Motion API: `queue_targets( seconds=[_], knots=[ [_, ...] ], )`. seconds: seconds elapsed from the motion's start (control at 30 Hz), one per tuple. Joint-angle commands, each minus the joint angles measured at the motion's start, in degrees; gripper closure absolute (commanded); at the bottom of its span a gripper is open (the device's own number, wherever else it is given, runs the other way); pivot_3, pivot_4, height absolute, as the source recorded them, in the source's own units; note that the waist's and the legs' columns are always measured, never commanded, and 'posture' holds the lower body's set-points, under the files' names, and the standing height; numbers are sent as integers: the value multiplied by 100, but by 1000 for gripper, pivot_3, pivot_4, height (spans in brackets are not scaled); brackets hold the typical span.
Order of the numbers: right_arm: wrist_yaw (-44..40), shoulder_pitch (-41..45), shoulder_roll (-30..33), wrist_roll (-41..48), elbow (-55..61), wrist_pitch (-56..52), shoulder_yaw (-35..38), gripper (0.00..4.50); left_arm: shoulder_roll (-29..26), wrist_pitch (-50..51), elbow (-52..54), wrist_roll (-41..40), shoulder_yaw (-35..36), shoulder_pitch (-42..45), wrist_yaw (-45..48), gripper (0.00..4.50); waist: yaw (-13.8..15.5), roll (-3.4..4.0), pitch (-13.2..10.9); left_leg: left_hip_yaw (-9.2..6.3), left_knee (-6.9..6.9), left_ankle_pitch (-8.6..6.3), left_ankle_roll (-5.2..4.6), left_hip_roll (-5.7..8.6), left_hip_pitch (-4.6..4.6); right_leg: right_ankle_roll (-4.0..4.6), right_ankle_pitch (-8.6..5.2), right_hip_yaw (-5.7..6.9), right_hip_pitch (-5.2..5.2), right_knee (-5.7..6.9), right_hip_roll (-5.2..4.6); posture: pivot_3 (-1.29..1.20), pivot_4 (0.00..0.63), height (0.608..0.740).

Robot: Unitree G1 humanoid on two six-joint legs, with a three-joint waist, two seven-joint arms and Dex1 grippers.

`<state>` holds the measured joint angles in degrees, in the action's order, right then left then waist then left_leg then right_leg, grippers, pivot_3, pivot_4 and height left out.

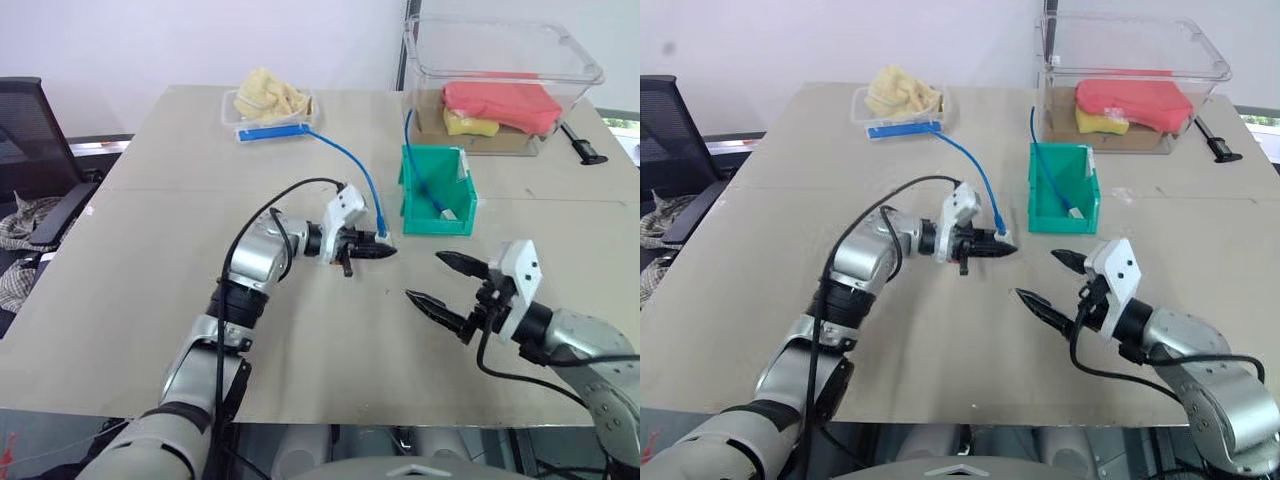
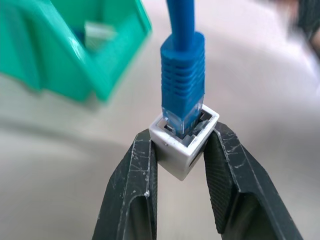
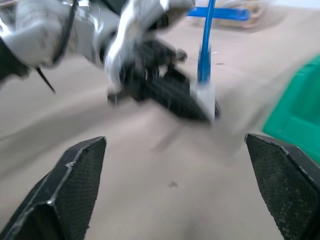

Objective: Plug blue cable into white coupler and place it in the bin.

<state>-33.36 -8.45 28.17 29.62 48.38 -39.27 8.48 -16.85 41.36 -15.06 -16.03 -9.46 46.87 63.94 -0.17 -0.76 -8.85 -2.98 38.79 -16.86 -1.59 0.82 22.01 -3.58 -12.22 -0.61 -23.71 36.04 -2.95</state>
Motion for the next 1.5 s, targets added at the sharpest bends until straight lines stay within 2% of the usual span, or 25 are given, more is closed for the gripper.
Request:
queue_targets(
  seconds=[0.03,0.17,0.43,0.47,0.5,0.6,0.67,0.73,0.83,0.9,0.93,1.0,1.1,1.2,1.33,1.5],
  knots=[
    [331,-498,-39,-434,554,681,442,61,354,1274,66,-487,455,859,-703,3760,0,-1,-4,2,4,0,0,2,2,-1,0,-3,0,2,-1,0,150,739],
    [640,-1070,-197,-775,635,1059,626,61,852,1822,-1210,-327,858,1973,-1867,3760,-8,-3,-4,2,12,0,0,4,-7,-7,-3,-3,10,3,1,0,150,739],
    [981,-1457,-458,-1141,605,1453,576,61,1549,336,-4084,130,938,3507,-2645,3760,-54,-3,-9,11,11,1,3,5,-12,-3,-2,-16,7,7,6,0,150,739],
    [1001,-1495,-471,-1162,630,1466,560,0,1641,169,-4435,173,964,3667,-2693,2753,-43,-5,-11,11,11,1,3,5,-12,-3,-2,-15,7,5,6,0,150,739],
    [1020,-1529,-479,-1181,656,1475,547,0,1714,42,-4706,209,997,3792,-2761,2517,-39,-5,-11,9,11,1,2,5,-9,-3,-2,-13,6,5,6,0,150,739],
    [1082,-1622,-491,-1226,748,1473,488,0,1821,-312,-5193,328,1093,4018,-3010,1033,-36,-5,-12,10,9,1,2,7,-6,-4,-2,-13,6,-2,5,0,150,739],
    [1125,-1653,-496,-1244,805,1447,457,0,1782,-197,-5311,332,1141,4086,-2900,67,-52,-5,-13,12,9,1,2,7,-5,-5,-3,-15,6,-4,5,0,150,739],
    [1160,-1631,-494,-1228,828,1398,462,0,1617,156,-5231,303,1141,4051,-2605,67,-65,-3,-15,13,9,1,2,7,-6,-5,-3,-20,4,-3,5,0,150,739],
    [1169,-1624,-469,-1210,819,1383,472,0,1431,595,-5000,279,1126,3974,-2273,67,-68,-1,-16,13,8,1,2,6,-11,-5,-3,-20,3,5,7,0,150,739],
    [1137,-1556,-427,-1158,761,1360,517,0,1166,1019,-4485,207,1083,3767,-1988,67,-69,0,-18,11,8,1,2,6,-12,-5,-4,-19,3,11,7,0,150,739],
    [1116,-1506,-403,-1123,716,1343,550,0,1012,1242,-4073,149,1034,3582,-1816,67,-73,1,-18,13,8,1,2,6,-14,-5,-4,-23,3,15,7,0,150,739],
    [1018,-1381,-291,-1093,555,1371,642,0,576,1480,-2365,-168,936,2703,-1346,67,-107,10,-22,18,8,1,2,5,-20,-5,-3,-30,3,20,7,0,150,739],
    [854,-1212,-145,-933,324,1418,843,0,195,541,-179,-235,990,1171,-1320,67,-145,17,-21,28,0,15,29,-7,-31,-2,-4,-52,-4,33,6,0,150,739],
    [557,-1140,32,-661,143,1482,1101,0,-216,80,1282,-589,1144,-29,-935,67,-60,16,-23,25,-7,26,47,-14,-22,-1,-3,-58,-20,37,-3,0,150,739],
    [116,-1180,249,-288,-98,1611,1527,0,-827,-682,2282,-603,1101,-1379,-540,67,36,18,-23,26,-7,26,48,-10,-22,-1,-3,-55,-18,33,-14,0,150,739],
    [-600,-1467,630,29,-524,1804,2061,0,-1164,-1164,3154,-914,1634,-2921,-600,67,90,23,-20,29,-6,10,19,-7,-32,0,-3,-56,-1,26,-17,0,150,739]
  ],
)
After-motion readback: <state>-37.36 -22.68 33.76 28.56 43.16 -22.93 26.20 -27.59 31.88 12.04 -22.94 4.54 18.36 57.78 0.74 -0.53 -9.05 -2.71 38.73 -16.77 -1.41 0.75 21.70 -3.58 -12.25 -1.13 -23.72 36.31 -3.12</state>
